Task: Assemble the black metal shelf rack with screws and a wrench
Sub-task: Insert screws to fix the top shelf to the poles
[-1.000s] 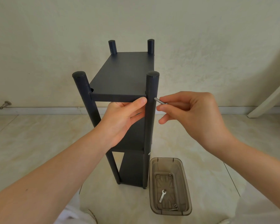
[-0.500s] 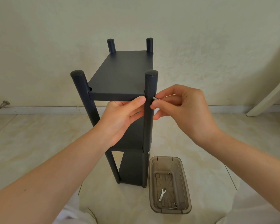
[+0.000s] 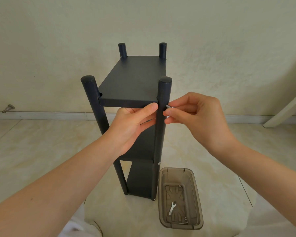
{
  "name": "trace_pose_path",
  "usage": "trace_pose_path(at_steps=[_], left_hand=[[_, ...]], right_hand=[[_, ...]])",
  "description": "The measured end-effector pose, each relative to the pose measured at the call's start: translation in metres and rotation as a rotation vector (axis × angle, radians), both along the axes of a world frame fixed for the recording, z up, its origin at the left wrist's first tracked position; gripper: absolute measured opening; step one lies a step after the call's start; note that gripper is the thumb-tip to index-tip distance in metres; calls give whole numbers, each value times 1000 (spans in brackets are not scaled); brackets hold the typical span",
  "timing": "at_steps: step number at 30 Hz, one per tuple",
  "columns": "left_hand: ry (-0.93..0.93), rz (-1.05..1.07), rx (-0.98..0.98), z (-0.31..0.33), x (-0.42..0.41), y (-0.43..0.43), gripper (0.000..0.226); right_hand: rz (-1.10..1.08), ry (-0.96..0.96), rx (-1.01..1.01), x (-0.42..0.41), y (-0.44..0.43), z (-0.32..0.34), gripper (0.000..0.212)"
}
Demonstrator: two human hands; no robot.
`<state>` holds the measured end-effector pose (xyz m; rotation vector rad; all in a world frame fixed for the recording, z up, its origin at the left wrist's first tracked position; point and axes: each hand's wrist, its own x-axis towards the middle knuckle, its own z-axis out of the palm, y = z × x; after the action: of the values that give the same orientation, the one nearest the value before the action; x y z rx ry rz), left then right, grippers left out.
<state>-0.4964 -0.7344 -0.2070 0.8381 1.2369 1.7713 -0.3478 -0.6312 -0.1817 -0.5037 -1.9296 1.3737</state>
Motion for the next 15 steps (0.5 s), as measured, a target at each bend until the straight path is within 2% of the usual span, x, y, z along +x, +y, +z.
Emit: trace_pose_path(at_steps=[15], left_hand=[[-1,16,-4,2,1,1,16]], right_hand=[[-112,-96,203,-5,-3,2,18]])
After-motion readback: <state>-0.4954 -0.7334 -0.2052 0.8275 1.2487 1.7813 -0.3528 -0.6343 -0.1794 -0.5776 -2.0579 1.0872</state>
